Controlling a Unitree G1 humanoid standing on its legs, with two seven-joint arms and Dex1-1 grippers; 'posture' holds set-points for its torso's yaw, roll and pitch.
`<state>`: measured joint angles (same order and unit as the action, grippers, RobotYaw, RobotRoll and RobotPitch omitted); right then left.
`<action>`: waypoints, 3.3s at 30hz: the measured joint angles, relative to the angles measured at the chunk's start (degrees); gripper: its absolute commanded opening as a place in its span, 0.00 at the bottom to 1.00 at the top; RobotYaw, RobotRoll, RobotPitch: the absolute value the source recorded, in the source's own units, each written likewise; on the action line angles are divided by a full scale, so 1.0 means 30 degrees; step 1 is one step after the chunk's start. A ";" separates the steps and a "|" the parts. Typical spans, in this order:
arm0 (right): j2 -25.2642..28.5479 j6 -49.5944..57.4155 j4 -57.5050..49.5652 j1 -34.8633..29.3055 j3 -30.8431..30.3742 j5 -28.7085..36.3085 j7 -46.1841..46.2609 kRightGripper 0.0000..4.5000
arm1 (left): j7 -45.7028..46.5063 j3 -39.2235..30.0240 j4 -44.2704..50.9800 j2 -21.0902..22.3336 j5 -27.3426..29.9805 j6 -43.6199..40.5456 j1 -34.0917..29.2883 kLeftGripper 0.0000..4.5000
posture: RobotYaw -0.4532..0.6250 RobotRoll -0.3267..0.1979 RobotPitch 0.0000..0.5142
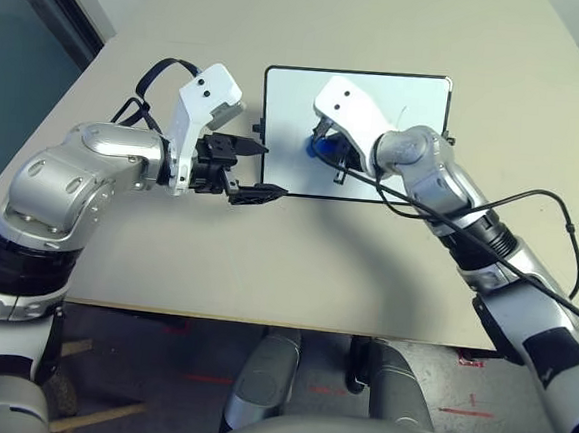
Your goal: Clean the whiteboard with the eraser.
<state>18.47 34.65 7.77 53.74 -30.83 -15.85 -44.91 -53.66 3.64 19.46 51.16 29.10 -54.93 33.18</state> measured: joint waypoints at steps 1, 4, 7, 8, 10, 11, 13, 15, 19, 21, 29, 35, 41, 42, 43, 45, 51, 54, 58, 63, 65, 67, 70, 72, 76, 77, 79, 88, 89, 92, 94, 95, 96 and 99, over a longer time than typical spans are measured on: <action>0.0026 0.0005 -0.0080 -0.0035 -0.0005 -0.0076 0.0002 0.18 | -0.0002 0.0000 -0.0001 -0.0009 0.0000 0.0003 0.0000 1.00 | 0.61 0.62 0.34; 0.0070 0.0006 -0.0459 -0.0306 -0.0052 -0.0370 0.0018 0.18 | -0.0001 0.0000 -0.0031 -0.0111 0.0004 0.0004 0.0002 1.00 | 0.61 0.62 0.35; 0.0129 0.0037 -0.0973 -0.0610 -0.0302 -0.0859 -0.0024 0.18 | 0.0003 0.0000 -0.0033 -0.0126 0.0007 0.0002 0.0003 1.00 | 0.61 0.62 0.35; 0.0139 0.0058 -0.1187 -0.0773 -0.0424 -0.0954 -0.0099 0.18 | 0.0004 0.0000 -0.0033 -0.0131 0.0007 0.0001 0.0002 1.00 | 0.61 0.62 0.35; 0.0170 0.0220 -0.1582 -0.1038 -0.0687 -0.1103 -0.0433 0.18 | 0.0012 0.0000 -0.0033 -0.0151 0.0011 0.0000 0.0003 1.00 | 0.61 0.62 0.35; 0.0199 0.0273 -0.1754 -0.1193 -0.0837 -0.1157 -0.0656 0.18 | 0.0022 0.0000 -0.0033 -0.0161 0.0014 -0.0006 0.0002 1.00 | 0.61 0.62 0.36; 0.0239 0.0354 -0.2021 -0.1419 -0.1156 -0.1333 -0.0978 0.18 | 0.0051 0.0000 -0.0032 -0.0171 0.0022 -0.0016 0.0002 1.00 | 0.61 0.62 0.36; 0.0241 0.0404 -0.2186 -0.1579 -0.1326 -0.1504 -0.1162 0.18 | 0.0086 0.0000 -0.0032 -0.0179 0.0029 -0.0025 0.0002 1.00 | 0.61 0.62 0.36; 0.0238 0.0550 -0.2226 -0.1621 -0.1369 -0.1628 -0.1328 0.18 | 0.0131 -0.0001 -0.0029 -0.0181 0.0046 -0.0037 0.0001 1.00 | 0.61 0.62 0.36; 0.0224 0.0554 -0.2153 -0.1535 -0.1368 -0.1639 -0.1362 0.18 | 0.0137 -0.0001 -0.0023 -0.0181 0.0068 -0.0050 0.0000 1.00 | 0.61 0.62 0.36; 0.0086 0.0614 -0.0673 -0.0087 -0.0856 -0.1626 -0.0851 0.18 | 0.0162 -0.0002 0.0014 -0.0206 0.0104 -0.0157 -0.0003 1.00 | 0.60 0.62 0.36; 0.0091 0.0705 -0.0290 0.0339 -0.0385 -0.1626 -0.0282 0.18 | 0.0163 -0.0002 0.0015 -0.0207 0.0106 -0.0167 -0.0010 1.00 | 0.60 0.62 0.37; 0.0095 0.0925 -0.0634 0.0011 -0.0321 -0.1632 -0.0017 0.18 | 0.0154 -0.0001 0.0015 -0.0219 0.0109 -0.0164 -0.0011 1.00 | 0.60 0.62 0.37; 0.0107 0.1129 -0.1038 -0.0341 -0.0248 -0.1635 0.0000 0.18 | 0.0153 -0.0001 0.0013 -0.0219 0.0107 -0.0164 -0.0023 1.00 | 0.60 0.62 0.37; 0.0110 0.1295 -0.1386 -0.0627 -0.0242 -0.1635 -0.0019 0.18 | 0.0154 -0.0001 0.0010 -0.0222 0.0106 -0.0164 -0.0026 1.00 | 0.60 0.62 0.37; 0.0133 0.1600 -0.2075 -0.1209 -0.0249 -0.1635 -0.0120 0.18 | 0.0151 -0.0001 0.0007 -0.0223 0.0103 -0.0162 -0.0028 1.00 | 0.60 0.62 0.37; 0.0264 0.1965 -0.2739 -0.1717 -0.0261 -0.1634 -0.0431 0.18 | 0.0118 -0.0001 -0.0041 -0.0233 0.0089 -0.0134 -0.0027 1.00 | 0.60 0.62 0.37; 0.0294 0.1959 -0.2576 -0.1572 -0.0255 -0.1600 -0.0484 0.18 | 0.0085 0.0000 -0.0184 -0.0238 0.0077 -0.0038 -0.0027 1.00 | 0.59 0.62 0.37; 0.0295 0.1795 -0.1669 -0.0886 -0.0141 -0.1425 -0.0518 0.18 | 0.0007 0.0039 -0.0325 -0.0261 0.0058 0.0066 -0.0023 1.00 | 0.59 0.62 0.36; 0.0547 0.1497 -0.0201 0.0163 0.0971 -0.1406 0.0006 0.18 | -0.0032 0.0093 -0.0426 -0.0303 0.0038 0.0179 -0.0023 1.00 | 0.59 0.62 0.36; 0.0609 0.1357 0.0068 0.0333 0.1130 -0.1406 0.0189 0.18 | -0.0032 0.0096 -0.0427 -0.0303 0.0036 0.0185 -0.0022 1.00 | 0.59 0.62 0.36; 0.0608 0.1279 0.0204 0.0394 0.1225 -0.1404 0.0293 0.18 | -0.0032 0.0106 -0.0427 -0.0304 0.0035 0.0186 -0.0021 1.00 | 0.59 0.62 0.36; 0.0609 0.1211 0.0315 0.0423 0.1513 -0.1403 0.0367 0.18 | -0.0032 0.0162 -0.0428 -0.0303 0.0035 0.0186 -0.0021 1.00 | 0.59 0.62 0.36; 0.0609 0.1206 0.0337 0.0438 0.1612 -0.1404 0.0392 0.18 | -0.0033 0.0206 -0.0428 -0.0304 0.0035 0.0186 -0.0018 1.00 | 0.59 0.62 0.36; 0.0627 0.1219 -0.0003 0.0163 0.1629 -0.1441 0.0447 0.18 | -0.0027 0.0272 -0.0426 -0.0340 0.0035 0.0187 0.0056 1.00 | 0.59 0.62 0.34; 0.0632 0.1227 -0.0217 -0.0030 0.1631 -0.1465 0.0532 0.18 | -0.0025 0.0282 -0.0427 -0.0344 0.0034 0.0187 0.0062 1.00 | 0.59 0.62 0.34; 0.0641 0.1384 -0.0876 -0.0531 0.1627 -0.1497 0.0539 0.18 | -0.0023 0.0314 -0.0428 -0.0355 0.0034 0.0188 0.0078 1.00 | 0.59 0.62 0.34; 0.0680 0.2692 -0.3420 -0.2360 0.0912 -0.1536 -0.0300 0.18 | 0.0024 0.0361 -0.0429 -0.0465 0.0044 0.0175 0.0126 1.00 | 0.59 0.62 0.35; 0.0693 0.2767 -0.3438 -0.2359 0.0893 -0.1533 -0.0360 0.18 | 0.0038 0.0361 -0.0426 -0.0495 0.0047 0.0171 0.0135 1.00 | 0.59 0.62 0.35; 0.0765 0.2852 -0.3345 -0.2230 0.0893 -0.1497 -0.0494 0.18 | 0.0077 0.0361 -0.0425 -0.0501 0.0049 0.0147 0.0138 1.00 | 0.59 0.62 0.35; 0.0817 0.2944 -0.2996 -0.1829 0.0898 -0.1359 -0.0698 0.18 | 0.0116 0.0362 -0.0424 -0.0503 0.0052 0.0120 0.0141 1.00 | 0.59 0.62 0.35; 0.0857 0.2966 -0.2784 -0.1594 0.0926 -0.1329 -0.0700 0.18 | 0.0125 0.0361 -0.0423 -0.0505 0.0054 0.0112 0.0143 1.00 | 0.59 0.62 0.35; 0.0905 0.2982 -0.2537 -0.1339 0.1017 -0.1317 -0.0694 0.18 | 0.0130 0.0361 -0.0421 -0.0506 0.0057 0.0103 0.0143 1.00 | 0.59 0.62 0.35; 0.1251 0.2979 -0.1713 -0.0496 0.1620 -0.1155 -0.0618 0.18 | 0.0141 0.0361 -0.0415 -0.0510 0.0072 0.0036 0.0145 1.00 | 0.59 0.62 0.35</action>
<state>22.23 43.59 2.63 52.25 -25.97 -19.31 -46.76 -53.23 4.73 18.22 49.63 29.32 -54.82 33.62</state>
